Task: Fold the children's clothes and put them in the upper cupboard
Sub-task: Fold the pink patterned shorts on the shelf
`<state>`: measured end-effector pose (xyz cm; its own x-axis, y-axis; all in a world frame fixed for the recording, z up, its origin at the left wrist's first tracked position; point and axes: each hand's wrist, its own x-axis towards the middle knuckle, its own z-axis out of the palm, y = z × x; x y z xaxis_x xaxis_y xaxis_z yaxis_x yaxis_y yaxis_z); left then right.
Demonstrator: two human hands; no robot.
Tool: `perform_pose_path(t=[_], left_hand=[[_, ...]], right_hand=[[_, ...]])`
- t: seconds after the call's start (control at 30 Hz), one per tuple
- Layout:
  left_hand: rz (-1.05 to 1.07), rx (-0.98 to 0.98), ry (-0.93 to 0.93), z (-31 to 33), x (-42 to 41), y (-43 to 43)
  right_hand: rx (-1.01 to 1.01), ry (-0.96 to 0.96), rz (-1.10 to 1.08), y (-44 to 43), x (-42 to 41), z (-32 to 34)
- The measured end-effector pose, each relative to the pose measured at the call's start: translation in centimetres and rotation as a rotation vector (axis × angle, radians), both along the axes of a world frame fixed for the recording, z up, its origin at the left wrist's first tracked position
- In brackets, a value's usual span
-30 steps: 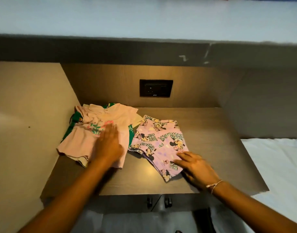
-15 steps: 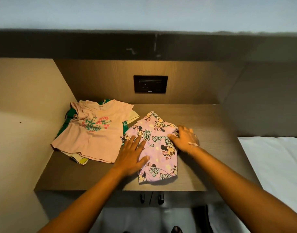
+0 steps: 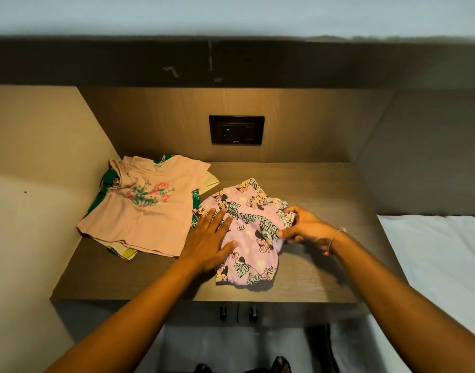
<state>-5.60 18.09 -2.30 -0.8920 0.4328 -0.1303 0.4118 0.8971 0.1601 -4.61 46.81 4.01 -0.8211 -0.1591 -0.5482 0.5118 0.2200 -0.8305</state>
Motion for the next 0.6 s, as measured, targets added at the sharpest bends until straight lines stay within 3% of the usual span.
perform_pose_path(t=[0.13, 0.27, 0.5, 0.6], left_hand=[[-0.082, -0.028, -0.004, 0.5, -0.5, 0.8], [-0.225, -0.029, -0.029, 0.9, -1.8, 1.6], [-0.286, -0.048, -0.064, 1.0, -4.3, 2.6], [-0.264, -0.052, -0.056, 1.4, -4.4, 2.6]], right_hand=[[0.250, 0.002, 0.251, 1.0, 0.0, 0.9], [0.415, 0.014, 0.195, 2.4, -1.6, 3.7], [0.126, -0.169, -0.060, 4.4, 0.6, 2.1], [0.185, -0.099, -0.294, 4.8, 2.6, -0.5]])
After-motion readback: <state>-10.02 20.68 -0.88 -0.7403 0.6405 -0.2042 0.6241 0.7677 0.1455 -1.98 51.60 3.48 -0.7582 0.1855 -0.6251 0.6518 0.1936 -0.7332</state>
